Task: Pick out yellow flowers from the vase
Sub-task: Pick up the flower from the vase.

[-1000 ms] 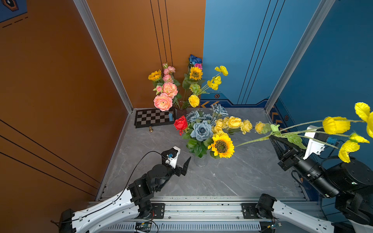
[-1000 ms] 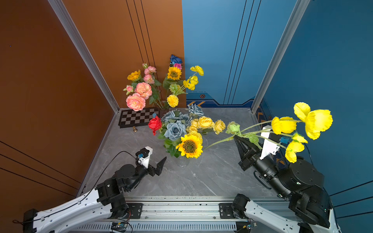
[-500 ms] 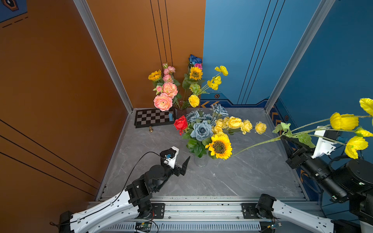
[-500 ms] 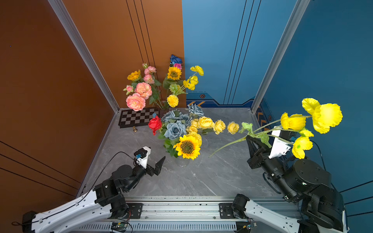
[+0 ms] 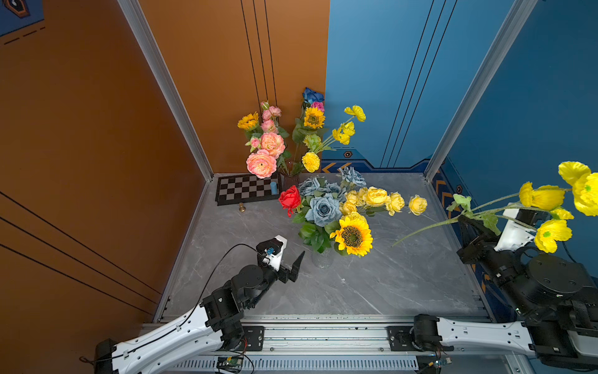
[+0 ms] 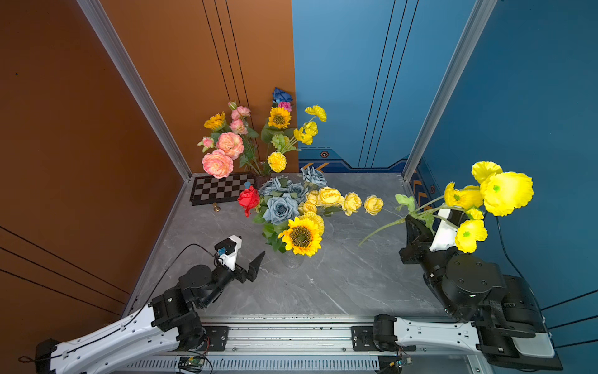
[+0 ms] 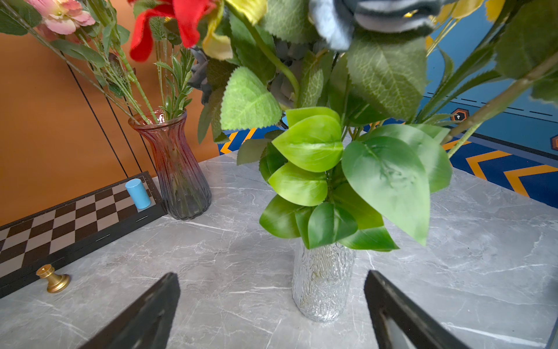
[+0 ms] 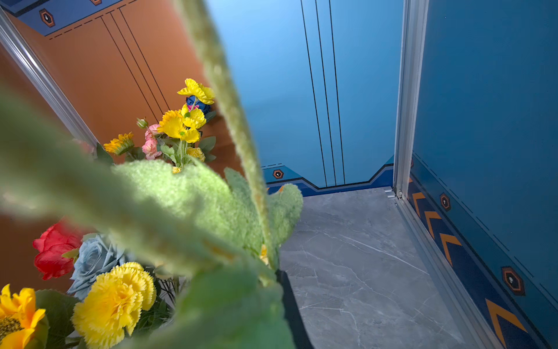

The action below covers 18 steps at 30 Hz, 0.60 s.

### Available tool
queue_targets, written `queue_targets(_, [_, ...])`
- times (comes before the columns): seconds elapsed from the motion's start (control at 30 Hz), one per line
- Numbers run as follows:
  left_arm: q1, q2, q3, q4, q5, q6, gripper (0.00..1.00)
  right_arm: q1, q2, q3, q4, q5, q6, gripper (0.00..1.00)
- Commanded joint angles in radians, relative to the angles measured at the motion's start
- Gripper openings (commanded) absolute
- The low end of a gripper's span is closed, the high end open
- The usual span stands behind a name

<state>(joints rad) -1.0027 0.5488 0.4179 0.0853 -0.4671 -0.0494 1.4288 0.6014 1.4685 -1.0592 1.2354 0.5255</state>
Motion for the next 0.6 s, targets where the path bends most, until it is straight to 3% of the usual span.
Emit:
queue_targets(0.0, [-0.013, -0.013, 0.014, 0.01, 0.01, 0.01, 0.98, 0.15, -0.03, 0.001, -0.025, 0.324, 0.02, 0.0])
queue_targets(0.07, [-0.013, -0.012, 0.014, 0.011, 0.009, 0.011, 0.98, 0.244, -0.003, 0.011, -0.004, 0.418, -0.026, 0.0])
queue_targets(0.13, [-0.013, -0.011, 0.014, 0.011, 0.008, 0.014, 0.98, 0.297, 0.054, -0.01, 0.168, 0.52, -0.223, 0.0])
queue_targets(0.17, [-0.012, -0.012, 0.012, 0.01, 0.006, 0.013, 0.98, 0.301, 0.082, -0.022, 0.253, 0.549, -0.313, 0.0])
queue_targets(0.23, [-0.014, -0.017, 0.011, 0.011, 0.003, 0.014, 0.98, 0.283, 0.147, 0.011, 0.257, 0.583, -0.336, 0.0])
queue_targets(0.47, [-0.019, -0.021, 0.009, 0.01, 0.004, 0.019, 0.98, 0.052, 0.295, 0.11, 0.28, 0.502, -0.379, 0.0])
queue_targets(0.57, [-0.022, -0.021, 0.012, 0.011, 0.0, 0.026, 0.98, -0.121, 0.325, 0.14, 0.34, 0.354, -0.4, 0.0])
